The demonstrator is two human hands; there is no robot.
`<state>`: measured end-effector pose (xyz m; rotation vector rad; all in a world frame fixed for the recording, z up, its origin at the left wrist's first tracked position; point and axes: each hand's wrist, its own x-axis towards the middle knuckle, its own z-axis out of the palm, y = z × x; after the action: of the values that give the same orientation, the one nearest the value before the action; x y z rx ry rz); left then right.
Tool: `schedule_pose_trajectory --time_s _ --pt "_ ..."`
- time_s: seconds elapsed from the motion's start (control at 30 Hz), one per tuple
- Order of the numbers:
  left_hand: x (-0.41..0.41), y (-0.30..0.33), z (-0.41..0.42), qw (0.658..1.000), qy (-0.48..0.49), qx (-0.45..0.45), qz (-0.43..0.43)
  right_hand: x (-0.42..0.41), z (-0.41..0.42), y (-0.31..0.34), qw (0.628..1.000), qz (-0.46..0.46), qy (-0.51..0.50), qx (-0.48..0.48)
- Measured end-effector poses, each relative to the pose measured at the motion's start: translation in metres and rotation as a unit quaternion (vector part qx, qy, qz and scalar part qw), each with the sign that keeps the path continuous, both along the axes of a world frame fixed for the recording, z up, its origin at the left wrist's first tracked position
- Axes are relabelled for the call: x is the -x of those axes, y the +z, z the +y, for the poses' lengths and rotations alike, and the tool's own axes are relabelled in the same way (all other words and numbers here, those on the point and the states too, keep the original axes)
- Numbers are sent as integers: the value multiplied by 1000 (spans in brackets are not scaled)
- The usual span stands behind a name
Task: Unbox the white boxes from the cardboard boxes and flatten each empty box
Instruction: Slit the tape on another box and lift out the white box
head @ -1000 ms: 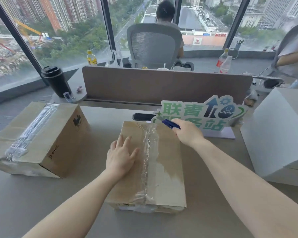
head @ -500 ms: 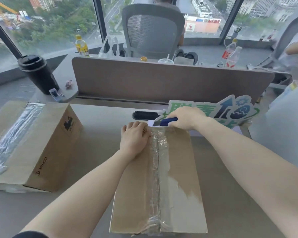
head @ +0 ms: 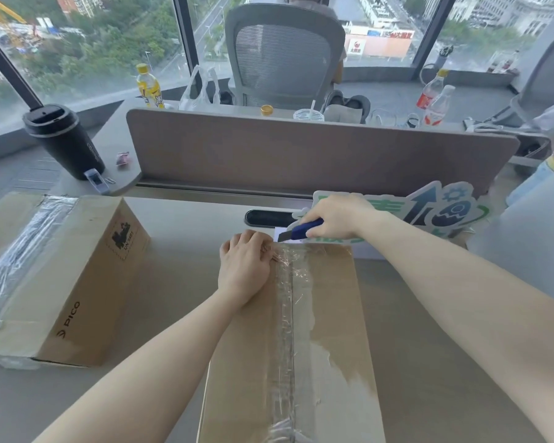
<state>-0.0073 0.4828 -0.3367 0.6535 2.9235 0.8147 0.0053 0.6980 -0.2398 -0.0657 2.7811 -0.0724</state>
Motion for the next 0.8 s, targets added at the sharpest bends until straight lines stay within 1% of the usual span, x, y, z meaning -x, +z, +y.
schedule_pose_trajectory --time_s 0.17,0.53,0.6,0.73,0.8 --pt "-1 0 1 1000 3 -4 3 5 1 -2 1000 -3 14 3" --pt "-1 -1 1 1000 5 -3 16 11 14 -8 998 -14 5 67" --pt "-1 -1 1 1000 4 2 16 13 15 -10 998 -10 13 58" --pt "-1 -1 2 1000 5 12 16 17 16 -8 997 4 78 0" --pt "-1 -1 2 1000 4 17 17 17 16 -2 996 -1 87 -16"
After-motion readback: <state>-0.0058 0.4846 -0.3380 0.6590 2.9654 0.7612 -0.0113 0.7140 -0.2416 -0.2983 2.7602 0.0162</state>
